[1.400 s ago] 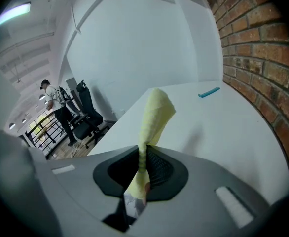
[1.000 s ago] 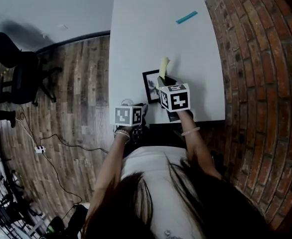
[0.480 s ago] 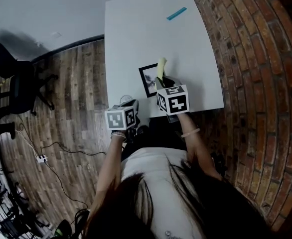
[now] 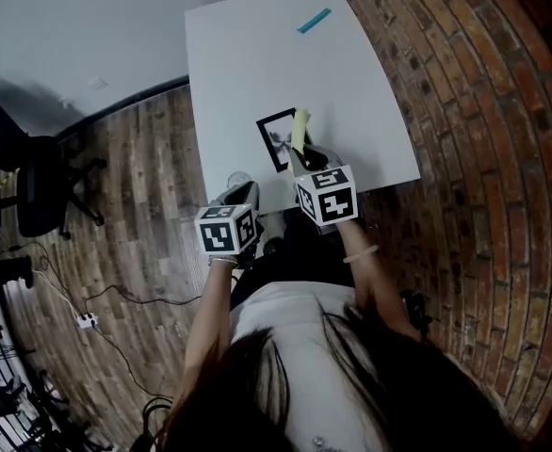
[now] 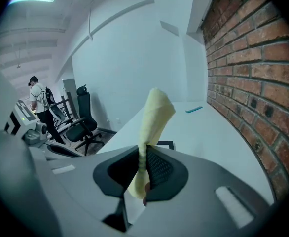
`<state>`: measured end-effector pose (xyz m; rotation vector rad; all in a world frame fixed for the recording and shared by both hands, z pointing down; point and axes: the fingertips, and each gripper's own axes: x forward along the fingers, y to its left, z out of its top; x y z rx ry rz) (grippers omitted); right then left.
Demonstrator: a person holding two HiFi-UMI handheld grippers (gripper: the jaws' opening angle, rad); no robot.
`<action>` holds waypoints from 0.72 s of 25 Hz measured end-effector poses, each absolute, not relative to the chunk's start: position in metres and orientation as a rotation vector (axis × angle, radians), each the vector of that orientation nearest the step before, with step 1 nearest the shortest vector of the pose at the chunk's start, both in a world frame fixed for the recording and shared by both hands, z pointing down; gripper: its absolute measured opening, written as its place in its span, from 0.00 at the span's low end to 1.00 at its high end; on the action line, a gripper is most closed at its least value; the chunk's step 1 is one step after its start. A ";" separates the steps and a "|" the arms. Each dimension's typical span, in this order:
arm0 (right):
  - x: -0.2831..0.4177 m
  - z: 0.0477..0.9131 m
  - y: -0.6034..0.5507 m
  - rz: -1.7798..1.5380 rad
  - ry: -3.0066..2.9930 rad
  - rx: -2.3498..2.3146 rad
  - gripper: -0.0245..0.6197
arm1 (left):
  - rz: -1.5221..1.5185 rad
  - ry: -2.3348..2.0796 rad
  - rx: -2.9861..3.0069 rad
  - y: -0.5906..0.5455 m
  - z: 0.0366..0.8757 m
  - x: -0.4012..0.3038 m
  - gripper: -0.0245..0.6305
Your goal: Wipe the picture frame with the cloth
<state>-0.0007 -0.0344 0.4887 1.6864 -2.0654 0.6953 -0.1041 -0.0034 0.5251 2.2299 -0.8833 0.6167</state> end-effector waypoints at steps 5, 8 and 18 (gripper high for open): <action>-0.007 0.476 -0.020 0.620 -2.085 1.748 0.10 | 0.573 -0.910 2.320 0.000 0.507 -0.110 0.04; -0.009 0.471 -0.013 0.596 -2.087 1.773 0.10 | 0.551 -0.913 2.359 0.000 0.498 -0.111 0.04; -0.010 0.446 0.003 0.475 -2.133 1.817 0.10 | 0.462 -1.032 2.546 -0.011 0.447 -0.108 0.04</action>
